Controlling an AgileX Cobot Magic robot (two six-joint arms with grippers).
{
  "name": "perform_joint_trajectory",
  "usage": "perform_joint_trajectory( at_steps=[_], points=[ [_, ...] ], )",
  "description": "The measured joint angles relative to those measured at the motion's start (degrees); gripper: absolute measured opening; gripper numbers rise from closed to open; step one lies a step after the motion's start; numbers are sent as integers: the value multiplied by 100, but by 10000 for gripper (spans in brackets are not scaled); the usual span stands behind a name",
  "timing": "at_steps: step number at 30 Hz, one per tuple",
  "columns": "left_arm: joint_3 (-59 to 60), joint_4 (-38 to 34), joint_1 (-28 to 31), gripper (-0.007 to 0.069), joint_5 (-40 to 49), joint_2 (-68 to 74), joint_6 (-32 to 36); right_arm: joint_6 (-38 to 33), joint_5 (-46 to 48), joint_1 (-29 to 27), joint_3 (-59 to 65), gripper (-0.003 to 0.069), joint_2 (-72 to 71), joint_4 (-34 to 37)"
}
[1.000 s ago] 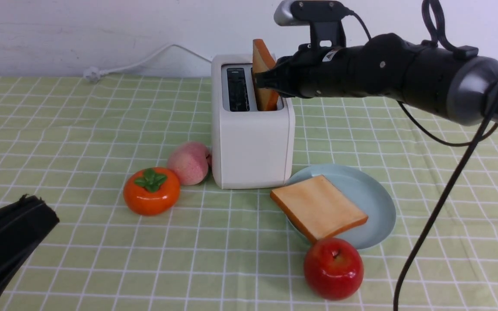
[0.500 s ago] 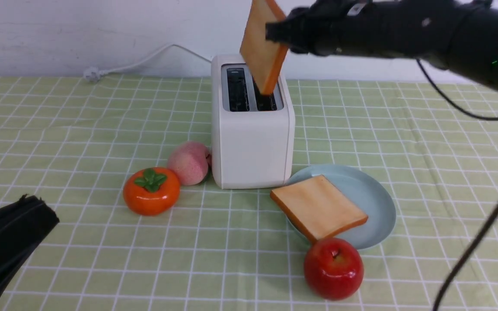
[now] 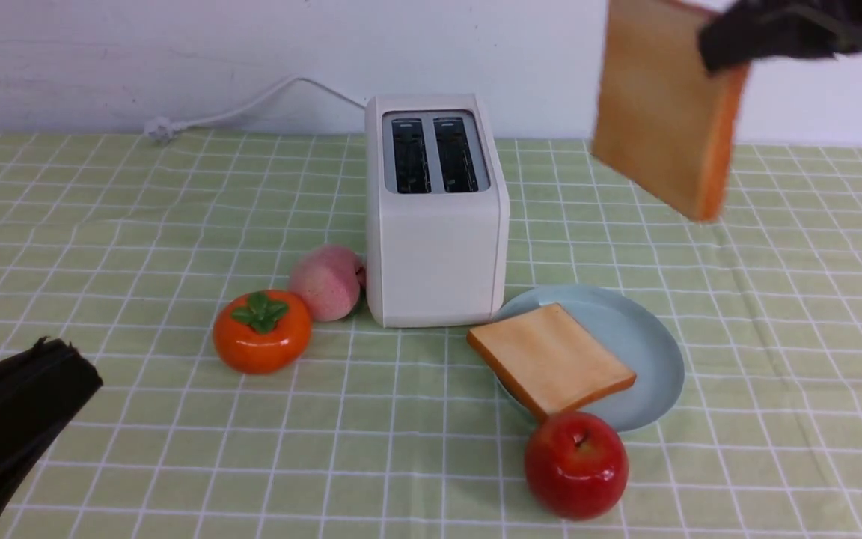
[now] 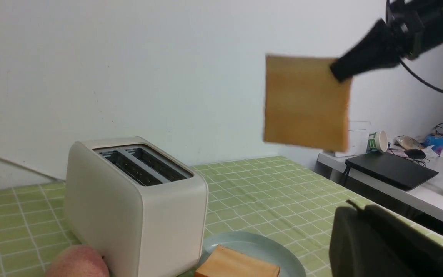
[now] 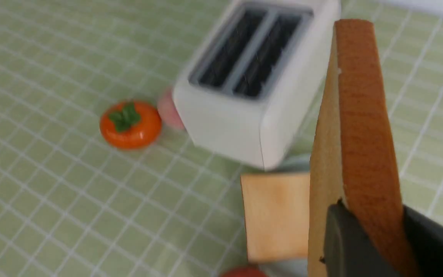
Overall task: Take toasted bread from bread machine on green coffee tablecloth place on plate.
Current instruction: 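Place the held slice of bread on top of the slice on the plate with the right gripper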
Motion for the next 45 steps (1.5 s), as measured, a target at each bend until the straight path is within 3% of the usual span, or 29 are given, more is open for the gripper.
perform_joint_trajectory(
  at_steps=[4,12,20,27,33,41,45],
  points=[
    [6,0,0,5,0,0,0,-221,305,-519,576,115,4,562],
    [30,0,0,5,0,0,0,-1301,-693,-607,2267,115,448,2106],
    [110,0,0,5,0,0,0,-2129,-1251,-673,2402,115,1519,3372],
    [110,0,0,5,0,0,3,-2372,-1874,-701,2402,115,2102,3910],
    [110,0,0,5,0,0,3,-2431,-2111,-714,2402,141,2197,3906],
    [114,0,0,12,11,0,3,-2450,-2249,-714,2359,435,2112,3240],
    [114,0,0,17,11,0,3,-2281,-2164,-714,2098,481,1739,2424]
  ],
)
